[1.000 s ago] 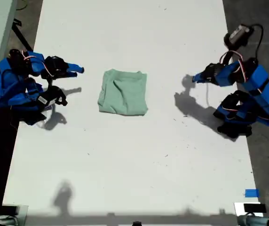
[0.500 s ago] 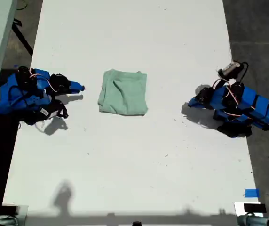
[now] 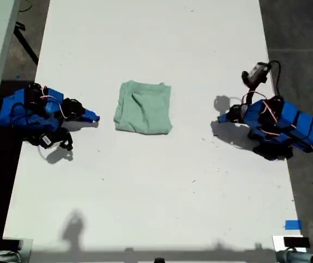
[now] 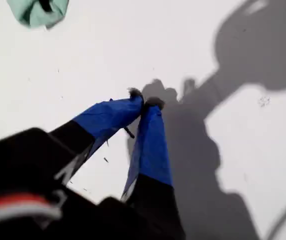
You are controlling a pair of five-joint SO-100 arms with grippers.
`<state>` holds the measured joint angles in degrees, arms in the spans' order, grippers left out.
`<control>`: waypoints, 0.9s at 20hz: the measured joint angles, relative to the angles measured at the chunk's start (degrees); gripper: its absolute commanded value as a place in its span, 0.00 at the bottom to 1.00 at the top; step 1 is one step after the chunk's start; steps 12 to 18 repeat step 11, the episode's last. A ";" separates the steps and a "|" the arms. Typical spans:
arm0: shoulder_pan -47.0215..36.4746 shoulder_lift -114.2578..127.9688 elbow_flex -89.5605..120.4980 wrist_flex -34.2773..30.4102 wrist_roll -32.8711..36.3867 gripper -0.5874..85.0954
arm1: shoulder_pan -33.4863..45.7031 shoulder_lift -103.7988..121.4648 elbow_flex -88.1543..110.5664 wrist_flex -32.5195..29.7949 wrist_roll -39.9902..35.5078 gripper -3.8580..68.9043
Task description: Fold t-shirt
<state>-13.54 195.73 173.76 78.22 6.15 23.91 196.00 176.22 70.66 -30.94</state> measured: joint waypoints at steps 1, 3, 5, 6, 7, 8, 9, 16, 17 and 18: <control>0.09 0.00 0.00 0.00 0.00 0.14 | -0.09 -0.26 0.00 0.09 -1.23 0.10; 0.09 0.00 0.00 0.00 0.00 0.14 | 0.26 0.09 0.00 0.09 -2.02 0.10; 0.00 0.00 0.00 0.00 0.00 0.14 | 0.35 0.09 0.00 0.09 -2.02 0.10; 0.00 0.00 0.00 0.00 0.00 0.14 | 0.35 0.09 0.00 0.09 -2.11 0.10; 0.00 0.00 0.00 0.00 0.00 0.14 | 0.35 0.09 0.00 0.09 -2.11 0.10; 0.00 0.00 0.00 0.00 0.00 0.14 | 0.44 0.09 0.00 0.09 -2.11 0.10; 0.00 0.00 0.00 0.00 0.00 0.14 | 0.44 0.09 0.00 0.09 -2.11 0.10; 0.00 0.00 0.00 0.00 0.00 0.14 | 0.44 0.09 0.00 0.09 -2.11 0.10; 0.00 0.00 0.00 0.00 0.00 0.14 | 0.44 0.09 0.00 0.09 -2.11 0.10; 0.00 0.00 0.00 0.00 0.00 0.14 | 0.44 0.09 0.00 0.09 -2.11 0.10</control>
